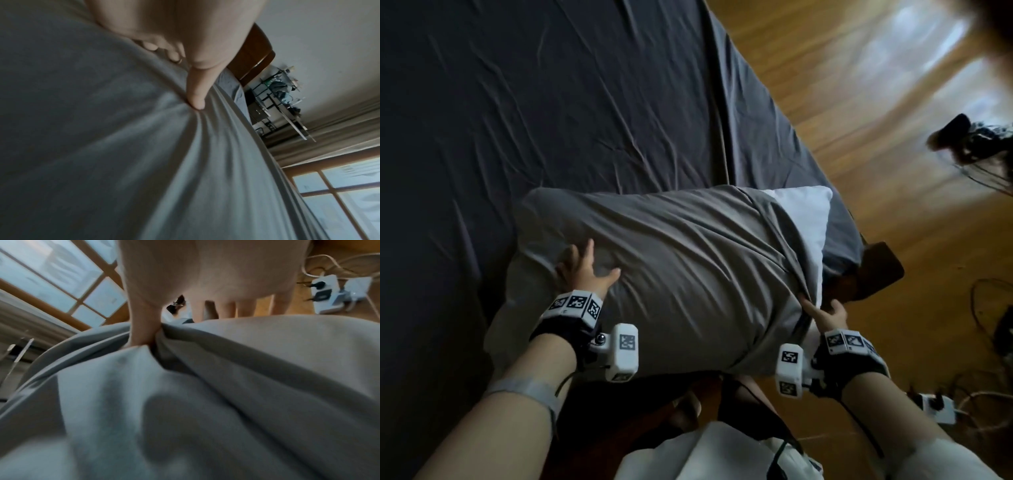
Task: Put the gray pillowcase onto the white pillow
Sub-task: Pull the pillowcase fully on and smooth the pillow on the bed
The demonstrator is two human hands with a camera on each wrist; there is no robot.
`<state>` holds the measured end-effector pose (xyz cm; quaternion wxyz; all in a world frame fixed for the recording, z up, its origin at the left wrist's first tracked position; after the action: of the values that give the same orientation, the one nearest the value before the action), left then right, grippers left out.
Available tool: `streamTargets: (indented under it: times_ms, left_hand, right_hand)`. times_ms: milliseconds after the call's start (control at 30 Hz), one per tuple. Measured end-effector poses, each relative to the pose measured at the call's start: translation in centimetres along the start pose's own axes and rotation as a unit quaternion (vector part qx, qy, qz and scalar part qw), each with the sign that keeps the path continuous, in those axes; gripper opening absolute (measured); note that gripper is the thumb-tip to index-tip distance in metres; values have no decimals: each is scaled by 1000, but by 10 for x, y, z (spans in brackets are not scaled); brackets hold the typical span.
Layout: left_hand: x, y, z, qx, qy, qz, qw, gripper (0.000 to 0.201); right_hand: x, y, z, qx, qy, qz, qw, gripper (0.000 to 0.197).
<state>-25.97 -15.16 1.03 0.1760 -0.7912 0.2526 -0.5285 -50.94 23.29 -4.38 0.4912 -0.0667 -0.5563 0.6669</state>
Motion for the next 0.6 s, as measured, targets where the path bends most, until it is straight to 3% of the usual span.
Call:
streamTargets:
  times_ms: [67,133,167,233,300,400,467,500,567,600]
  left_hand:
    - [-5,-5,-4,-2,-9,6,1000,81]
    - [-12,-17,-13,-17,8,22,1000,85]
    - [-16,-23,-17,-28,22,28,999,87]
    - [-21,-30,-15,-42,7,24,999,91]
    - [-18,-36,5,-32,-61,-27,997,93]
    - [-8,-57,59,74,-147,-137,977,91]
    - [-13,-75,110,198,-235,-164,937,91]
    - [-19,-85,130,258,-254,-135,922,92]
    - [-42,-99,163,336,-299,-4,893,92]
    - [-56,-102,168,367,-340,62,864,90]
  right_hand:
    - [-14,2,-9,8,7,57,998,69]
    - [-20,-4,-5,45,20,71,996,51]
    - [-21,-7,-4,53,34,73,995,52]
    - [-19,-9,-13,40,52,74,995,79]
    - [-12,-12,-35,-11,46,48,998,98]
    - [-12,-18,-75,-74,83,32,993,95]
    - [-25,-26,-94,-104,105,55,987,108]
    - [-32,-29,-99,-103,124,66,985,116]
    - [-38,-32,-109,-82,140,59,985,126]
    - [-38,-26,-117,-71,147,52,985,136]
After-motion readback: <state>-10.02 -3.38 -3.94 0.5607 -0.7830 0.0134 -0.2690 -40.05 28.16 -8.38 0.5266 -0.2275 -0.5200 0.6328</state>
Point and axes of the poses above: each hand's wrist, its own y-axis towards the middle knuckle, its own x-axis out of the back of the hand, z = x × y, the point moved 7 cm from there along y, towards the middle knuckle, and after that the axes turned 7 degrees about -y, right-handed, at the moved point
